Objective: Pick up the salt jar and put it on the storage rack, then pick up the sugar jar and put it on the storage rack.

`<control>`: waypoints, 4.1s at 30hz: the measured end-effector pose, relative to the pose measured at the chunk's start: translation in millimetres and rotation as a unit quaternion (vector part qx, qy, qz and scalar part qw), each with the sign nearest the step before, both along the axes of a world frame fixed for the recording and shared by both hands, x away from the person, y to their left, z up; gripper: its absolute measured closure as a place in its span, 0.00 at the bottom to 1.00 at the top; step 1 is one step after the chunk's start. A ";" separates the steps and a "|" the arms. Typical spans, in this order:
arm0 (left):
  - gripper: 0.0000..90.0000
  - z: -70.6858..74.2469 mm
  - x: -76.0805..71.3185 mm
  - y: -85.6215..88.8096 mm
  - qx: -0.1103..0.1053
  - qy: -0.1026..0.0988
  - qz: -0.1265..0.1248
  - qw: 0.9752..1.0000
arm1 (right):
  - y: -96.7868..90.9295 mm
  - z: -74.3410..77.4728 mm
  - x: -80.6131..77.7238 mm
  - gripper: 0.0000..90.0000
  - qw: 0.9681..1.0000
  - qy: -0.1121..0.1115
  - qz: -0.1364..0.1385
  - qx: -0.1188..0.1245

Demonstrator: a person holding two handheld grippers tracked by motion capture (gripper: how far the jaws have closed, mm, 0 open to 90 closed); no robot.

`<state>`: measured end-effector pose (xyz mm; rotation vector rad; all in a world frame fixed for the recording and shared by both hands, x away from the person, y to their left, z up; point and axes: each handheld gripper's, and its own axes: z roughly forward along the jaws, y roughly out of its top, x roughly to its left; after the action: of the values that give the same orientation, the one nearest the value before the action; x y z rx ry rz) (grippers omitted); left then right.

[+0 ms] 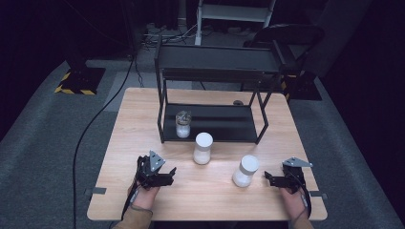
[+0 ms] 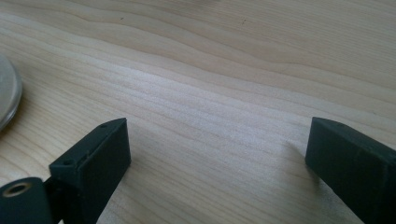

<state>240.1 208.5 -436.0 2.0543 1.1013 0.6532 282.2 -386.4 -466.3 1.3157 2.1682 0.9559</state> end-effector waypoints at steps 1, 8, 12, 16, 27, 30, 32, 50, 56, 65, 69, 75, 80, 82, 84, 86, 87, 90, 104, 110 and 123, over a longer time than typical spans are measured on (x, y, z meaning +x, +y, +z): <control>0.12 -0.4 0.9 -0.4 0.002 0.005 0.002 1.000 | 0.0 0.0 0.0 0.07 1.000 0.000 0.000 0.000; 0.12 -4.6 8.2 -5.8 0.023 0.033 0.004 0.999 | 0.0 0.0 0.0 0.07 1.000 0.000 0.000 0.000; 0.12 -8.3 12.1 -7.1 0.030 0.045 0.005 0.999 | 0.0 0.0 0.0 0.07 1.000 0.000 0.000 0.000; 0.11 -9.3 16.4 -8.1 0.036 0.061 0.008 0.997 | 0.0 0.0 0.0 0.07 1.000 0.000 0.000 0.000; 0.02 -24.2 23.4 8.3 -0.013 0.081 0.005 0.997 | 0.0 0.0 0.0 0.07 1.000 0.000 0.000 0.000; 0.00 -24.0 23.4 7.9 -0.012 0.082 0.004 0.997 | 0.1 0.0 -0.1 0.07 1.000 0.000 0.000 0.000; 0.00 -24.0 23.4 7.9 -0.012 0.082 0.004 0.997 | 0.0 0.1 0.0 0.07 1.000 0.000 0.000 0.000; 0.00 -24.0 23.6 8.1 -0.012 0.081 0.004 0.997 | -6.1 -0.6 -1.3 0.07 1.000 0.002 0.001 0.019; 0.00 -24.1 24.8 9.4 -0.012 0.081 -0.001 0.997 | -6.1 5.2 -4.9 0.07 1.000 -0.007 0.005 0.025; 0.00 -23.9 25.0 9.3 -0.012 0.081 -0.001 0.997 | -3.4 21.5 -16.3 0.07 0.999 -0.035 0.016 0.026; 0.00 -24.1 24.9 9.2 -0.012 0.081 -0.001 0.997 | -3.2 29.0 -22.0 0.08 0.998 -0.049 0.020 0.033; 0.00 -24.1 24.7 9.2 -0.012 0.081 0.000 0.997 | -1.8 41.0 -27.6 0.08 0.996 -0.066 0.024 0.045; 0.00 -24.2 24.6 9.2 -0.011 0.081 0.000 0.997 | -1.0 47.6 -31.2 0.08 0.995 -0.080 0.028 0.054; 0.00 -24.2 24.6 9.1 -0.011 0.081 0.000 0.997 | -0.9 50.3 -33.0 0.08 0.994 -0.085 0.029 0.058; 0.00 -24.2 24.5 9.0 -0.012 0.081 0.000 0.997 | 0.0 53.2 -35.8 0.08 0.994 -0.090 0.028 0.060; 0.00 -24.2 24.4 8.9 -0.012 0.081 0.001 0.997 | -0.1 56.0 -37.6 0.09 0.993 -0.094 0.029 0.065; 0.00 -24.2 24.4 8.8 -0.012 0.081 0.001 0.997 | -0.4 57.9 -37.6 0.09 0.993 -0.096 0.031 0.068; 0.00 -24.1 23.6 7.9 -0.012 0.081 0.004 0.997 | -1.0 64.0 -39.2 0.09 0.991 -0.101 0.034 0.077; 0.00 -24.3 23.6 7.0 -0.012 0.080 0.006 0.997 | 21.4 92.4 -48.3 0.08 0.989 -0.117 0.046 0.075; 0.00 -24.5 23.6 7.1 -0.013 0.080 0.006 0.997 | 37.4 102.5 -48.3 0.08 0.989 -0.123 0.054 0.069; 0.00 -24.3 23.9 7.6 -0.012 0.080 0.004 0.997 | 75.6 112.0 -40.3 0.08 0.988 -0.114 0.075 0.072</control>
<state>263.9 216.1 -460.3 2.1125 1.2025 0.4834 241.9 -310.8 -354.3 1.0572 2.0758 1.2764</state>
